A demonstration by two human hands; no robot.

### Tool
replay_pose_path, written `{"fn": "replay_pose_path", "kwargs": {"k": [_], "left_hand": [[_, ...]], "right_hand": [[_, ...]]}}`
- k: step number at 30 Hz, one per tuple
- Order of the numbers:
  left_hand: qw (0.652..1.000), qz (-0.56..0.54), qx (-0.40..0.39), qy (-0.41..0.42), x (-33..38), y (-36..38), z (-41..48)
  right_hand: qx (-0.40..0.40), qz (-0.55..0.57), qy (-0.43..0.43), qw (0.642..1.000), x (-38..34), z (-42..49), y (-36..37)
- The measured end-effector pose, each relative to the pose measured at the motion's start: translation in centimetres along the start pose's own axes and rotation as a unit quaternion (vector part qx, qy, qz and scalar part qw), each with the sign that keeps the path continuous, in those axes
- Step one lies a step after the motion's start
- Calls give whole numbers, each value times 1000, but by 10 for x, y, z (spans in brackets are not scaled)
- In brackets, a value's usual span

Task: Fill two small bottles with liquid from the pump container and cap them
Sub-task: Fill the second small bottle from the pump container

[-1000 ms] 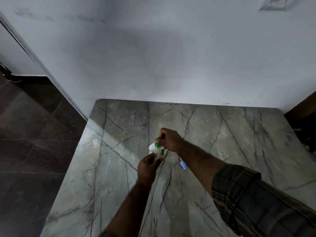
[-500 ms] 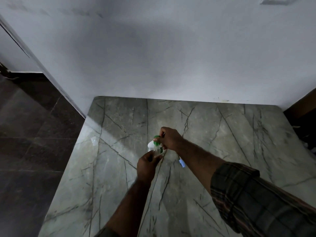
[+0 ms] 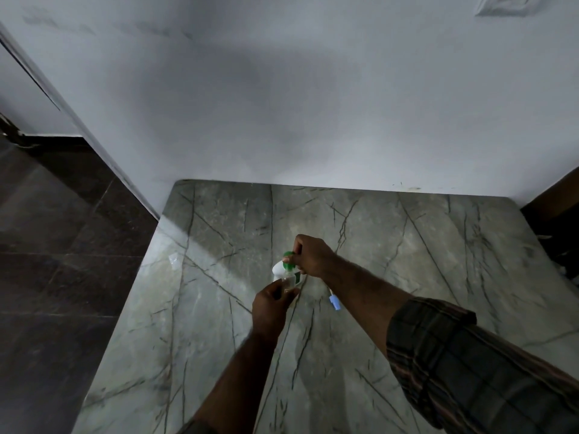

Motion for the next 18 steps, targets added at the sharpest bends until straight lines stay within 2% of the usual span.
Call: {"fn": "replay_pose_path", "kwargs": {"k": [18], "left_hand": [[1000, 8, 0, 24, 8, 2, -3]], "right_hand": [[0, 7, -22, 1000, -4, -1, -11]]}}
Point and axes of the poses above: each hand's wrist, its own z-axis towards the middle knuckle, its own y-axis out of the palm, x = y × z, the point moved 2 cm from there along z, towards the middle knuckle, and after that the axes turned 2 degrees about -y, right-handed, at the moved point
